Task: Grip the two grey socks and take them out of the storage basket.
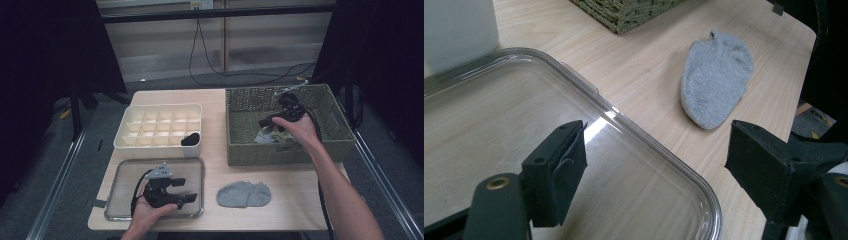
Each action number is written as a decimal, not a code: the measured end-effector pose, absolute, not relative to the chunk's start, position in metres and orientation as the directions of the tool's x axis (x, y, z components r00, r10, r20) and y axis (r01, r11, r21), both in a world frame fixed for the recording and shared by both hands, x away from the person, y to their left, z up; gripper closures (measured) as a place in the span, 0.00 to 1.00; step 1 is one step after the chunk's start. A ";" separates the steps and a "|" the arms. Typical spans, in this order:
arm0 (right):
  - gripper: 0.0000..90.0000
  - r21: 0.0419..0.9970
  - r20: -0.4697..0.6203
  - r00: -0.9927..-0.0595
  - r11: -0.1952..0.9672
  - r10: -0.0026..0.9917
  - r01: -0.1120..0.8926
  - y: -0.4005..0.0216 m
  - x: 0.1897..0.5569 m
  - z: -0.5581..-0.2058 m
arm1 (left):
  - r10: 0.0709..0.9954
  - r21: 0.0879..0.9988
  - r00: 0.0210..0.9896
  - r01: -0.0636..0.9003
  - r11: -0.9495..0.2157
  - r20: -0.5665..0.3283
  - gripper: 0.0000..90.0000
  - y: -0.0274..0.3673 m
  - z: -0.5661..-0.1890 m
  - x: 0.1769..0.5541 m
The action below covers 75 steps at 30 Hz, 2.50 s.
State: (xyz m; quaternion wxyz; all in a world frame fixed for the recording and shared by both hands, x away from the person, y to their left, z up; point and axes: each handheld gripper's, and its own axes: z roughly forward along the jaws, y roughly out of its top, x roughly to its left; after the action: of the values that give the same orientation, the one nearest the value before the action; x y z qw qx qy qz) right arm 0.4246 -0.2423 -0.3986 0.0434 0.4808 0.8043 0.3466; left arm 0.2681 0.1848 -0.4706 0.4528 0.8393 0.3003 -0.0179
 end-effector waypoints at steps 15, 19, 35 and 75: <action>0.50 0.462 0.227 -0.537 0.395 0.812 0.794 -0.230 0.454 -0.418 | 0.487 0.749 0.820 0.519 -0.412 -0.300 0.26 0.184 -0.471 0.269; 0.49 0.436 0.242 -0.523 0.389 0.817 0.811 -0.230 0.460 -0.428 | 0.488 0.748 0.819 0.521 -0.412 -0.301 0.26 0.185 -0.472 0.270; 0.52 0.256 0.221 -0.539 0.485 0.813 0.836 -0.218 0.468 -0.460 | 0.492 0.744 0.817 0.523 -0.415 -0.300 0.25 0.185 -0.473 0.269; 0.92 0.470 0.255 -0.530 0.375 0.809 0.799 -0.231 0.457 -0.420 | 0.488 0.743 0.809 0.540 -0.396 -0.327 0.24 0.182 -0.477 0.273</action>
State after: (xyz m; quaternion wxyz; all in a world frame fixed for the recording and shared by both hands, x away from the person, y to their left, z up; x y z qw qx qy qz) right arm 0.4565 -0.2312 -0.4205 0.0090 0.4849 0.8290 0.2785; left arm 0.2734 0.1823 -0.4766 0.4552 0.8351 0.3077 -0.0283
